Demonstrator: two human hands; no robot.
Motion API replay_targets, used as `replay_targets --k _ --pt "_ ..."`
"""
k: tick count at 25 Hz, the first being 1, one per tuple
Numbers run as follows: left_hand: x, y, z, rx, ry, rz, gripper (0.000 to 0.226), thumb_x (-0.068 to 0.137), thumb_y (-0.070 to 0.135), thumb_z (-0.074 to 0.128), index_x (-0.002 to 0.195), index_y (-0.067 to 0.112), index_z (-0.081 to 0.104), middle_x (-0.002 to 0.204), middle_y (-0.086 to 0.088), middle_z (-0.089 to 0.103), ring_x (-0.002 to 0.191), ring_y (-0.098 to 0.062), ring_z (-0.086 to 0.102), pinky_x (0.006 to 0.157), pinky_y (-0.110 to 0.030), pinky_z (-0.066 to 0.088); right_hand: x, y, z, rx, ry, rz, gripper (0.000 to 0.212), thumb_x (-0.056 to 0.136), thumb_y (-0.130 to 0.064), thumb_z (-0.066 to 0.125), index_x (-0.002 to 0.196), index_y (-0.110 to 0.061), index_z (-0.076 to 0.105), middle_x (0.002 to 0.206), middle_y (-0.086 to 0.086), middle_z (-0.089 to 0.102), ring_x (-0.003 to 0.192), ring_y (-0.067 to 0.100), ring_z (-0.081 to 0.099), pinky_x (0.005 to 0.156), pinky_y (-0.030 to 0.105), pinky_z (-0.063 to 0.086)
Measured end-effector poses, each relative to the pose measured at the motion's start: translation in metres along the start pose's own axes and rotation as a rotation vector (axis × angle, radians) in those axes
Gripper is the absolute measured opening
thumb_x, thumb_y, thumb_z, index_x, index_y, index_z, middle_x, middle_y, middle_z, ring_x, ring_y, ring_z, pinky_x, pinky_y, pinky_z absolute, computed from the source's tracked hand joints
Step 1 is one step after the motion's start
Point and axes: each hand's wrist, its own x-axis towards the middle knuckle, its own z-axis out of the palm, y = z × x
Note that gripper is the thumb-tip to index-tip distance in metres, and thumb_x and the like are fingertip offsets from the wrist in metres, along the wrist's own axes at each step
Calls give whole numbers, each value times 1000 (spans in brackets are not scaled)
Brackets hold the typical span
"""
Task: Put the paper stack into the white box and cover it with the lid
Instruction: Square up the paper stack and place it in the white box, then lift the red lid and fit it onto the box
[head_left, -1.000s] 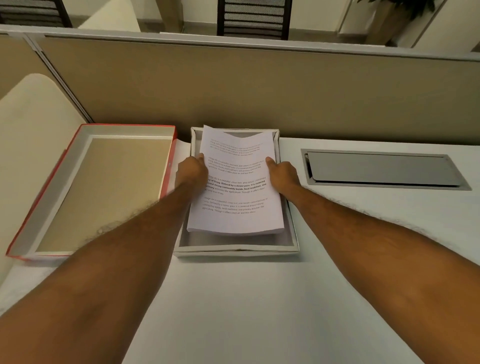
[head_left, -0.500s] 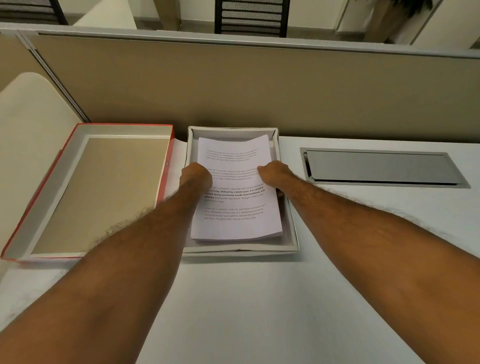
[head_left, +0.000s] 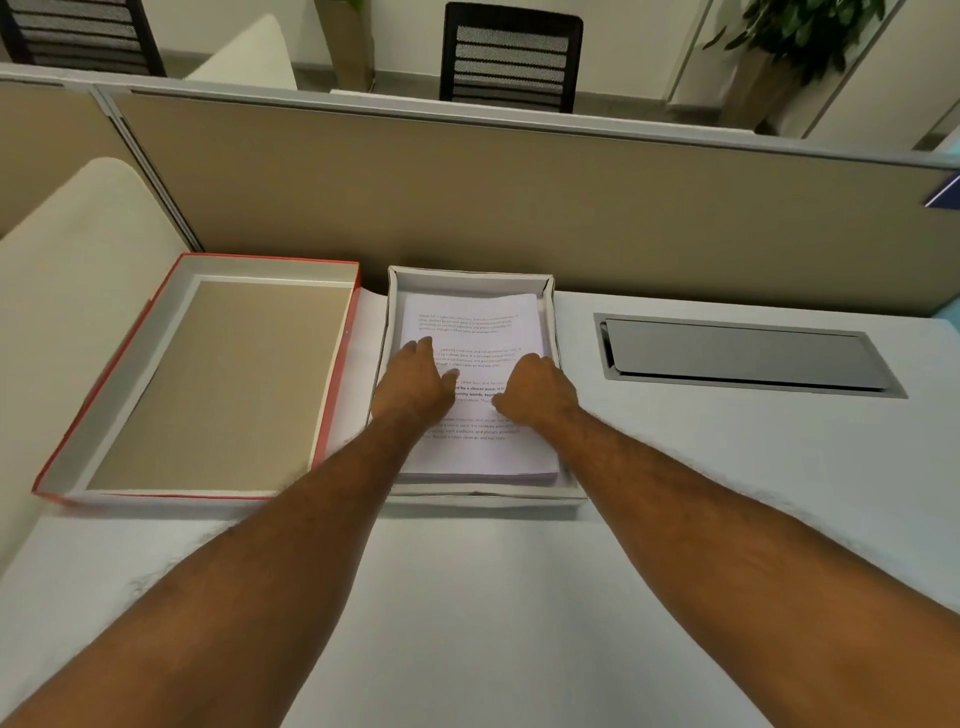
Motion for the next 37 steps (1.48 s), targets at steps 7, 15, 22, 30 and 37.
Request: replay_targets --k 7,15,22,30,37 --pt "-38 -24 2 143 -106 106 75 89 55 52 150 18 28 158 -6 32 143 -30 34 113 -46 32 -33 8 20 -36 37 -109 64 83 -49 64 132 -13 46 134 12 53 120 28 54 95 41 51" --pt "-73 -70 -25 357 7 132 83 87 72 27 154 24 16 164 -5 11 151 -28 9 121 -52 11 -67 -13 27 -216 65 -312 85 89 -67 40 155 -25 8 166 6 0 153 29 0 122 51 -3" --pt "-114 -151 -70 460 65 -38 96 78 83 13 155 25 10 165 -6 -2 152 -28 -5 118 -61 4 -99 -82 37 -190 60 -474 87 88 -66 44 155 -25 7 166 6 0 153 28 0 122 48 -1" --pt "-158 -227 -93 397 165 -206 102 75 86 18 155 24 11 165 -6 -8 151 -27 -9 116 -64 1 -139 -146 79 -151 -33 -599 88 88 -66 45 155 -22 9 166 8 6 153 28 5 123 49 6" --pt "-155 -268 -97 191 200 -399 113 75 85 28 155 10 -2 163 -14 -10 151 -31 -9 118 -57 8 -151 -173 112 -194 -110 -720 83 91 -49 54 156 -20 10 166 8 3 153 27 3 123 42 5"
